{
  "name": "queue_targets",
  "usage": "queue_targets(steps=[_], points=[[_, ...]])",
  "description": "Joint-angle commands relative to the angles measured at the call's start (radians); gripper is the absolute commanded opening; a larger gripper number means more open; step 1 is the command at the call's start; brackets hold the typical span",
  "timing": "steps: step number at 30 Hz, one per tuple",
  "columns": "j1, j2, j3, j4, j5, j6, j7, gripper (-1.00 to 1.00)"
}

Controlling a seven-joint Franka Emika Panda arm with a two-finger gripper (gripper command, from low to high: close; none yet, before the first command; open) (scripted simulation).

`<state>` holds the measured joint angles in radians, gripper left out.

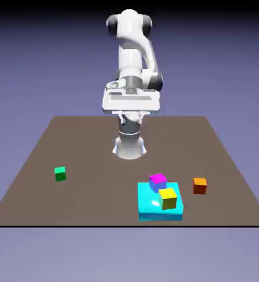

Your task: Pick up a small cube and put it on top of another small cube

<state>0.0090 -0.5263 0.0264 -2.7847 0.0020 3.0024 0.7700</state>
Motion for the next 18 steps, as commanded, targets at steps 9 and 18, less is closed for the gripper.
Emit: queue_targets(steps=[9, 18], points=[[-0.022, 0.326, 0.197, 0.189, 0.015, -0.258, 0.216, 0.00], [-0.045, 0.652, 0.394, 0.377, 0.030, -0.516, 0.432, 0.00]])
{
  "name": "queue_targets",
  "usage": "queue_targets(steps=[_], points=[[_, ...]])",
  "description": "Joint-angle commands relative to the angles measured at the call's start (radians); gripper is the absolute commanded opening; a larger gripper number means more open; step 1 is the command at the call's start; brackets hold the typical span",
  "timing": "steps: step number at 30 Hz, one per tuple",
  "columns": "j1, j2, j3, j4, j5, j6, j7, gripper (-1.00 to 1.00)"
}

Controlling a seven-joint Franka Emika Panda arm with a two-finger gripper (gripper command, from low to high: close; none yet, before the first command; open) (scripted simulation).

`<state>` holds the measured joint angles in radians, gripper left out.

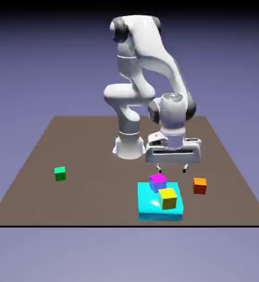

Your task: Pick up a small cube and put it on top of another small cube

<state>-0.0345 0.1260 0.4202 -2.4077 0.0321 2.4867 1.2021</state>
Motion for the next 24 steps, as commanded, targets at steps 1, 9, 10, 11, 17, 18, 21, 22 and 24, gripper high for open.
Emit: queue_targets(steps=[1, 9, 10, 11, 17, 18, 21, 22, 24], points=[[-0.004, 0.036, 0.022, 0.021, 0.002, -0.029, 0.024, 0.00], [-0.024, 0.326, 0.197, 0.189, 0.015, -0.258, 0.216, 0.00], [-0.026, 0.362, 0.219, 0.209, 0.017, -0.287, 0.240, 0.00], [-0.028, 0.397, 0.240, 0.230, 0.018, -0.314, 0.263, 0.00], [0.037, 0.516, 0.183, 0.187, -0.030, -0.155, 0.286, -1.00], [0.037, 0.516, 0.183, 0.187, -0.030, -0.155, 0.286, -1.00], [-0.016, 0.419, 0.229, 0.222, 0.009, -0.285, 0.267, -1.00], [-0.040, 0.390, 0.233, 0.237, 0.030, -0.322, 0.270, -1.00], [-0.113, 0.342, 0.189, 0.282, 0.103, -0.372, 0.313, -1.00]])
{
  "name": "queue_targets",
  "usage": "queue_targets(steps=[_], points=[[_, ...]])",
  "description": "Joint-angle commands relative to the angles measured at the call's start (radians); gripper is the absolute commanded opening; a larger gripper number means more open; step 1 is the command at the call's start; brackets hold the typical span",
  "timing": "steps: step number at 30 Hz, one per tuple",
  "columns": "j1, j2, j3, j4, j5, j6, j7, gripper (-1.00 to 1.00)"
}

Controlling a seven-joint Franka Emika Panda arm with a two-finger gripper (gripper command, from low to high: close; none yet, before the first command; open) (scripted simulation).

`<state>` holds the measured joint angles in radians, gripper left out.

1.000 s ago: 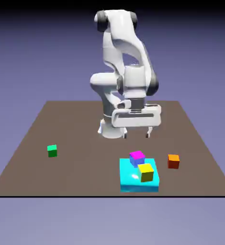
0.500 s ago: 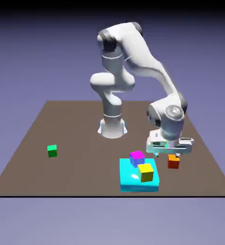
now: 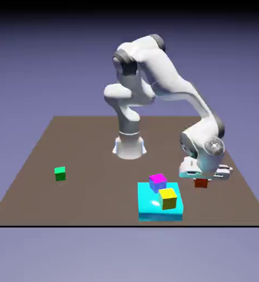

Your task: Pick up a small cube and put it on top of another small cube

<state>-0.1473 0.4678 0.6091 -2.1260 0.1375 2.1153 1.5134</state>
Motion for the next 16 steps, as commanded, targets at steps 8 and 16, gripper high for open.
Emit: queue_targets(steps=[8, 16], points=[[-0.221, -0.146, -0.134, 0.137, 0.219, -0.153, 0.131, -1.00], [-0.203, -0.110, -0.132, 0.098, 0.220, -0.077, 0.125, 1.00]])
